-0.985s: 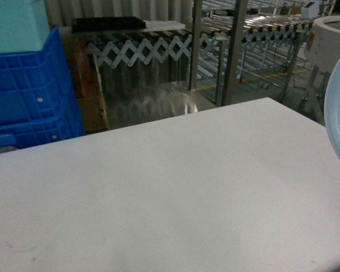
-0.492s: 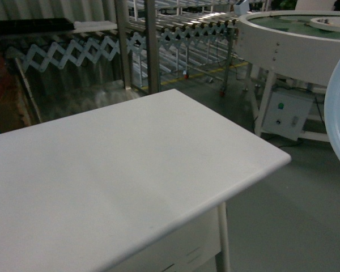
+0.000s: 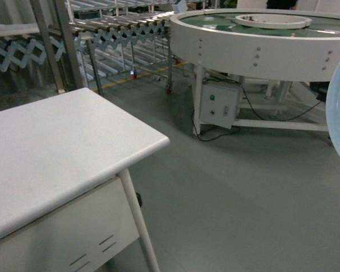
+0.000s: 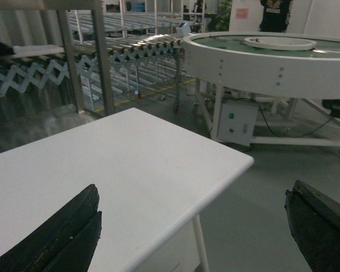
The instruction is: Place blue tray on left shelf second layer neatly
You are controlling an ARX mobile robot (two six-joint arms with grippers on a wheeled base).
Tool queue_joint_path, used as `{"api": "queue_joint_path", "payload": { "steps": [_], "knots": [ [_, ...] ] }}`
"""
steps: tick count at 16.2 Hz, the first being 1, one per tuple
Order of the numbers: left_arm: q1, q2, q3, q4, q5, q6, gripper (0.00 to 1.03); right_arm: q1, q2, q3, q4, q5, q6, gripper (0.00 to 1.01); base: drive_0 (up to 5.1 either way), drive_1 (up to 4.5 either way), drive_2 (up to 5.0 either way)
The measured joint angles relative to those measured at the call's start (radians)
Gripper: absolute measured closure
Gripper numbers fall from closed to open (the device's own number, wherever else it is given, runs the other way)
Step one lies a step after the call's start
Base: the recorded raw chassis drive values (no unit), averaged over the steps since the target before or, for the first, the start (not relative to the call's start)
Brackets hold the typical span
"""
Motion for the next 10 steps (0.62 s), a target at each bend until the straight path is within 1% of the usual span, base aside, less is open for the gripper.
{"api": "queue_joint_path", "payload": {
  "steps": [4, 10],
  "knots": [
    [0.001, 0.000, 0.000, -0.002, 0.000, 0.000, 0.05, 0.000, -0.005, 0.000, 0.002, -0.006, 0.000, 0.99, -1.5, -1.48, -1.5],
    [0.001, 0.000, 0.000, 0.001, -0.001, 0.000, 0.05, 0.000, 0.006, 0.000, -0.003, -0.004, 0.000, 0.99, 1.6, -0.40, -6.5]
  ]
}}
